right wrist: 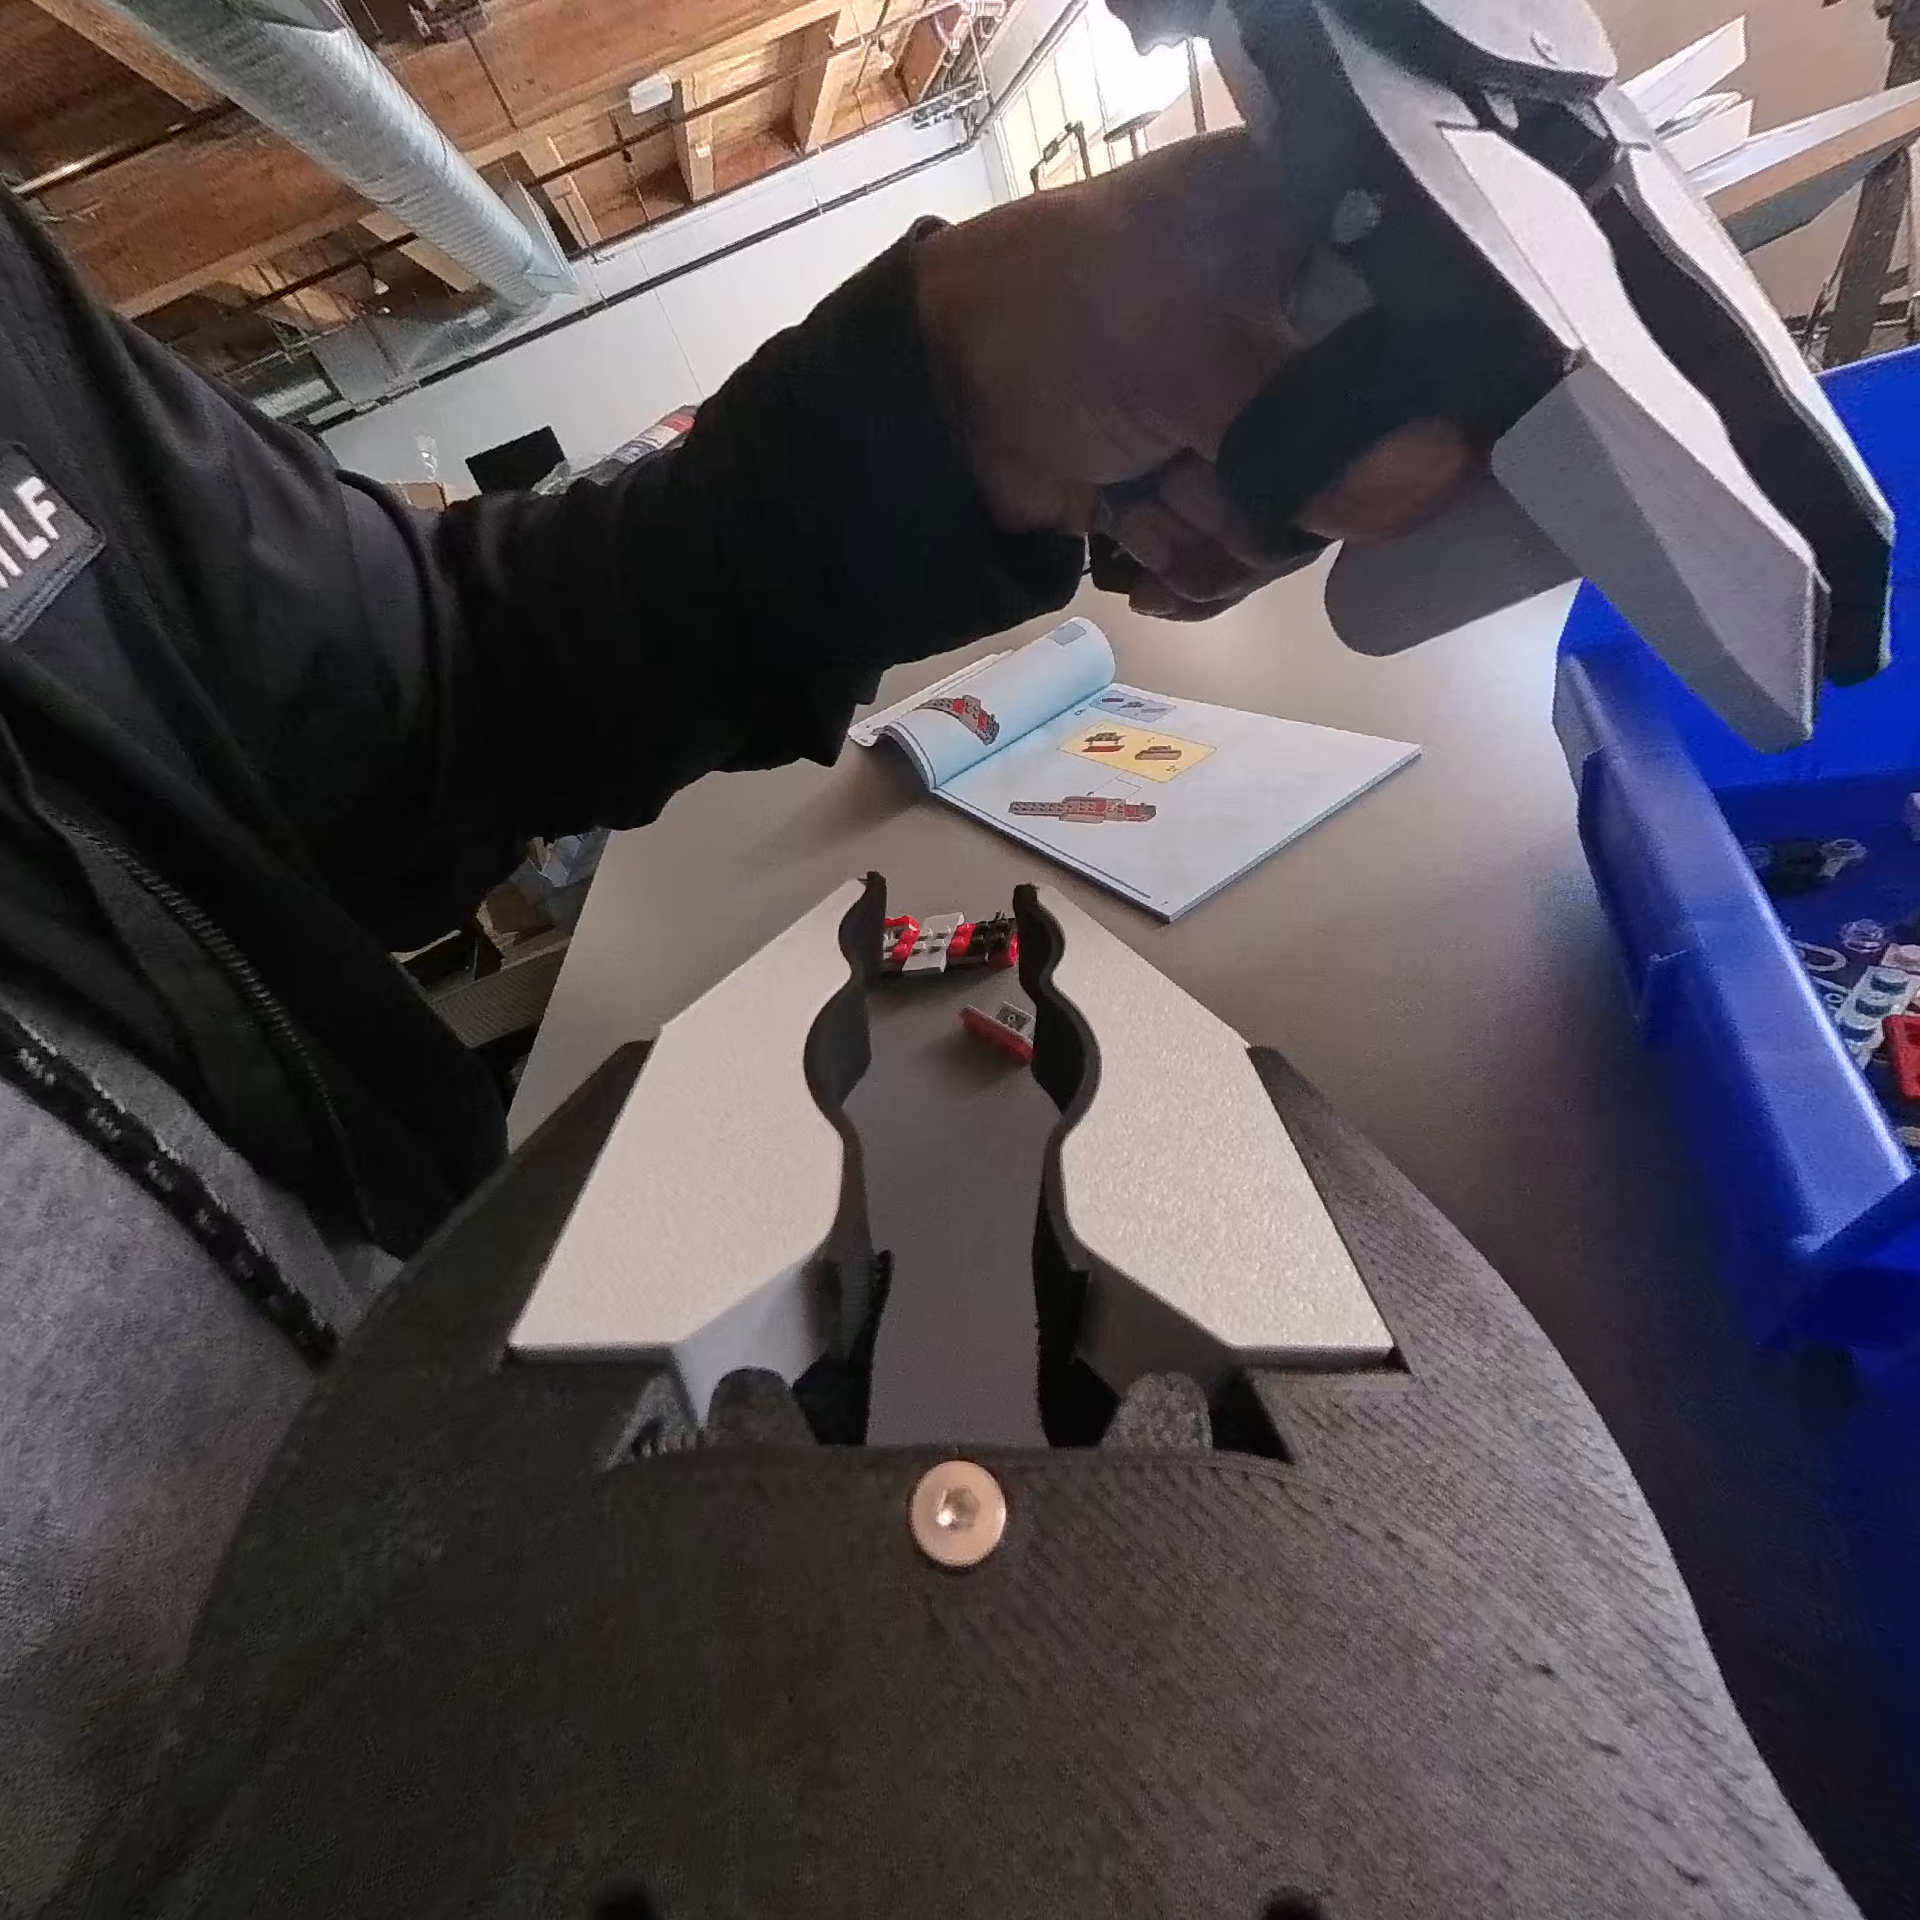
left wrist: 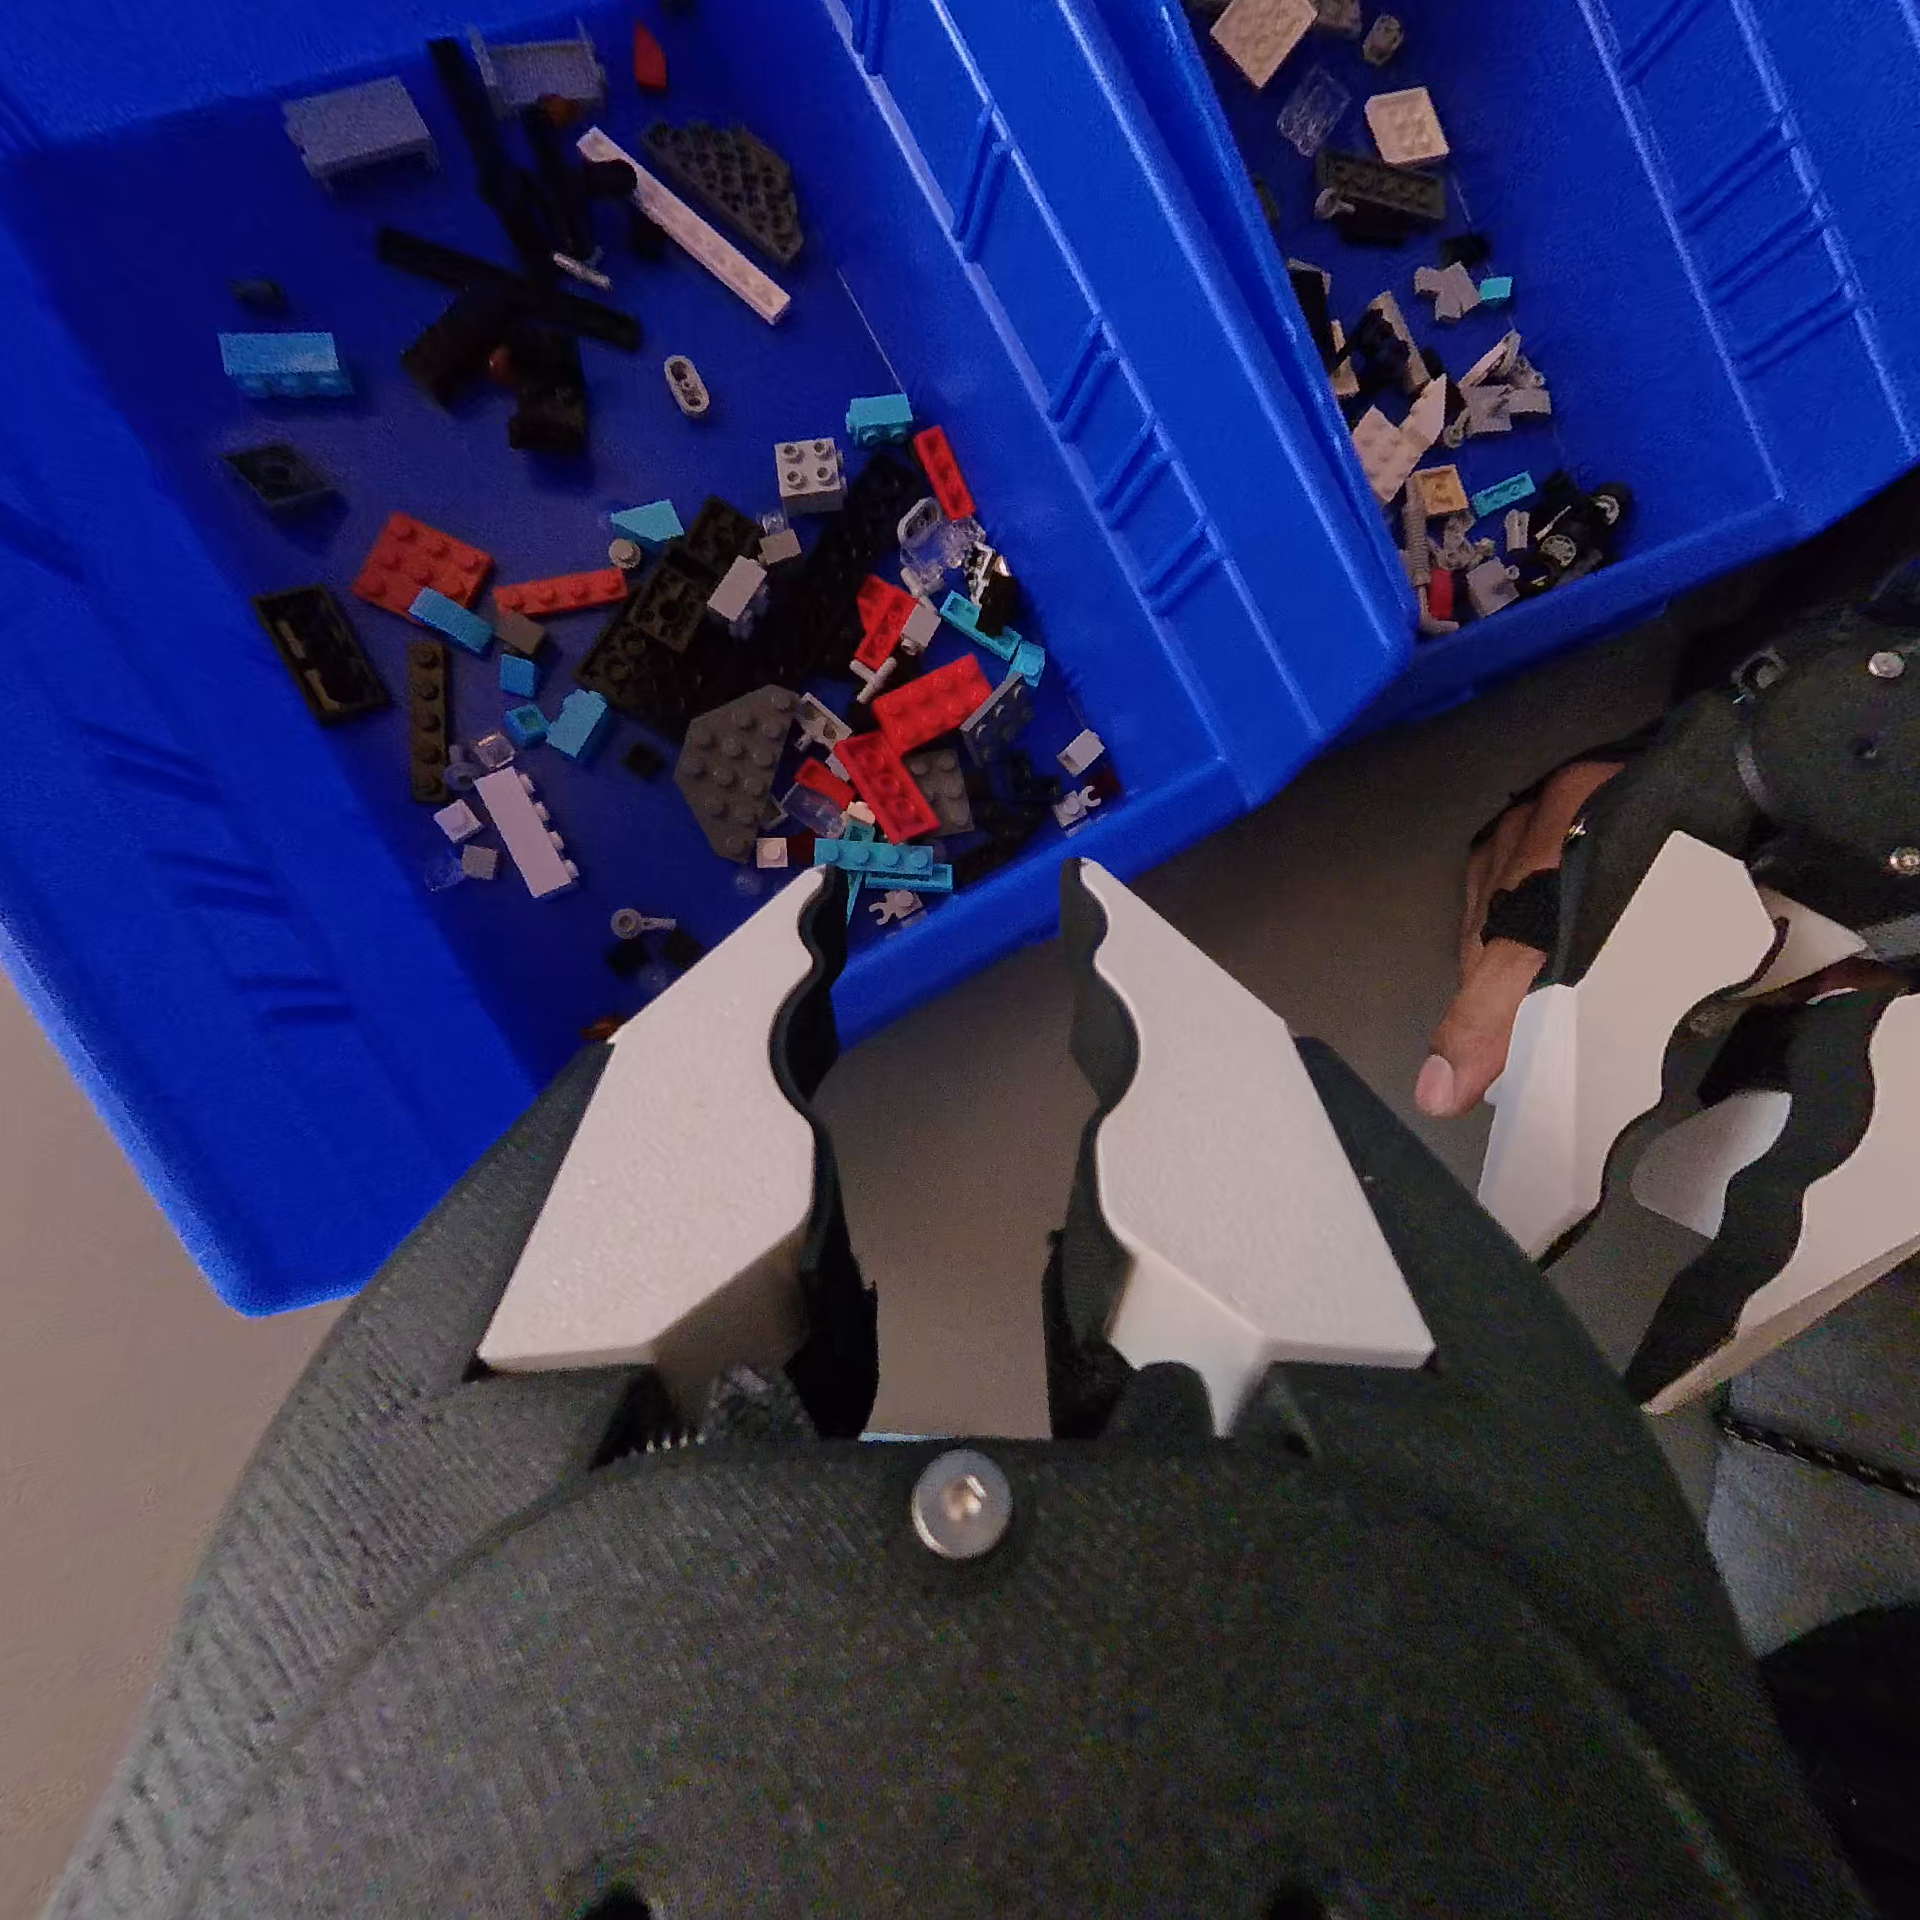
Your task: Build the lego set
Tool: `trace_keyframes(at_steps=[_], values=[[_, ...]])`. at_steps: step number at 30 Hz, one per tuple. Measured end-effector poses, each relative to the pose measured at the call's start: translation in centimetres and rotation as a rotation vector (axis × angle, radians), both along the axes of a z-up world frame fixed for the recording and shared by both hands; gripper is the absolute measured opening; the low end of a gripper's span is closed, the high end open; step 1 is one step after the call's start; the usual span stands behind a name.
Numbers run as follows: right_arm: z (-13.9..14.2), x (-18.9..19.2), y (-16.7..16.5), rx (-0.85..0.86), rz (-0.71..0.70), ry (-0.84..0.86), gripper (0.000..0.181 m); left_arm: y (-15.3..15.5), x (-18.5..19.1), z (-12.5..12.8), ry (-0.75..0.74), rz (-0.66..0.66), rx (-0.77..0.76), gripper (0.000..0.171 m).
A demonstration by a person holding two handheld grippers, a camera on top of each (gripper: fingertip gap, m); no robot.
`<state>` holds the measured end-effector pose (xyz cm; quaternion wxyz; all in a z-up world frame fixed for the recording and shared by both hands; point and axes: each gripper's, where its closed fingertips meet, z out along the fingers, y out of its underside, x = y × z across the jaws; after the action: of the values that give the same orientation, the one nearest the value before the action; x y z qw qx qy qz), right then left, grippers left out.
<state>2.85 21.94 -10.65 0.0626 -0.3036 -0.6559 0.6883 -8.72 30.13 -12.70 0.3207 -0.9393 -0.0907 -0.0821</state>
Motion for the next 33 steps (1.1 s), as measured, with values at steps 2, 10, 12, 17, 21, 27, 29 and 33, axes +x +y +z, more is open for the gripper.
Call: trace_keyframes(at_steps=[2, 10, 12, 17, 21, 27, 29, 33], values=[[0.0, 0.0, 0.0, 0.0, 0.0, 0.001, 0.027, 0.1, 0.0, 0.0, -0.001, -0.001, -0.001, 0.041], [0.0, 0.0, 0.0, 0.0, 0.0, 0.002, 0.027, 0.2, 0.1, -0.1, -0.004, 0.002, 0.002, 0.041], [0.0, 0.0, 0.0, 0.0, 0.0, 0.002, 0.027, 0.2, 0.2, -0.1, -0.005, 0.001, 0.001, 0.041], [0.0, 0.0, 0.0, 0.0, -0.001, 0.004, 0.027, 0.3, 0.3, -0.1, -0.005, 0.0, 0.0, 0.041], [0.0, 0.0, 0.0, 0.0, -0.001, 0.004, 0.027, 0.4, 0.4, 0.0, -0.004, -0.001, 0.003, 0.041], [-0.2, 0.1, -0.4, 0.02, 0.016, 0.002, 0.027, 4.3, 1.6, 4.5, 0.096, -0.138, 0.076, 0.041], [-0.3, 0.2, -0.7, 0.033, 0.029, 0.001, 0.027, 8.3, 3.7, 7.4, 0.171, -0.268, 0.112, 0.041], [-0.3, 0.7, -1.1, 0.058, 0.037, 0.033, 0.027, 16.8, 10.1, 7.1, 0.292, -0.59, 0.065, 0.043]])
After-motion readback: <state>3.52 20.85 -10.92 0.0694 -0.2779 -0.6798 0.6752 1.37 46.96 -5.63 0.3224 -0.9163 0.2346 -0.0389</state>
